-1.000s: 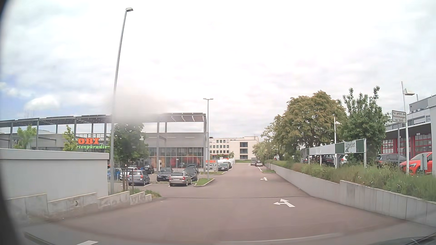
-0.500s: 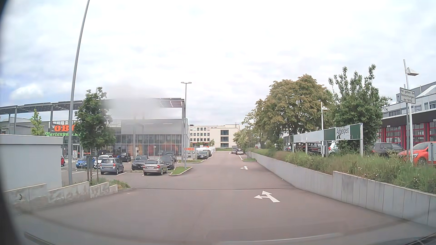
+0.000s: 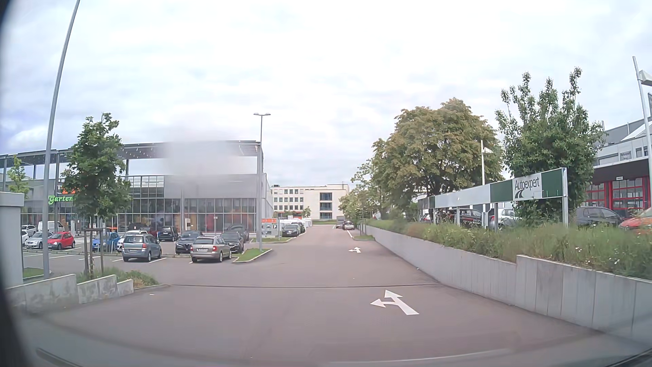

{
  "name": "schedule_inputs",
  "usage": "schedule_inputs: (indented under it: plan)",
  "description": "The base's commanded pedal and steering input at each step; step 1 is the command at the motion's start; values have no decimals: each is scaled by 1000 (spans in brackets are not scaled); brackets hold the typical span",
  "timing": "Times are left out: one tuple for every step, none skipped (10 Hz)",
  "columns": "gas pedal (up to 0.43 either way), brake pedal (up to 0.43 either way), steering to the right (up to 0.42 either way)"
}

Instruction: Follow the waypoints while adhering to traffic rules and regulations

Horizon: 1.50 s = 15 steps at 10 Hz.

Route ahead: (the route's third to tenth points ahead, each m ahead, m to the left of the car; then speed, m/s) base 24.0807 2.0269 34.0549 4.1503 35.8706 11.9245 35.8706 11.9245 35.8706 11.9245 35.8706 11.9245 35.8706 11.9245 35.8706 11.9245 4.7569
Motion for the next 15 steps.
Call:
schedule_inputs:
  plan:
    - [0,0,0]
    - [0,0,-4]
    - [0,0,-11]
    - [0,0,-19]
    - [0,0,-21]
    - [0,0,-21]
    - [0,37,-21]
    - [0,85,-22]
    - [0,110,-24]
    - [0,116,-25]
    - [0,122,-26]
    - [0,128,-27]
    - [0,128,-27]
    - [0,134,-28]
    - [0,128,-29]
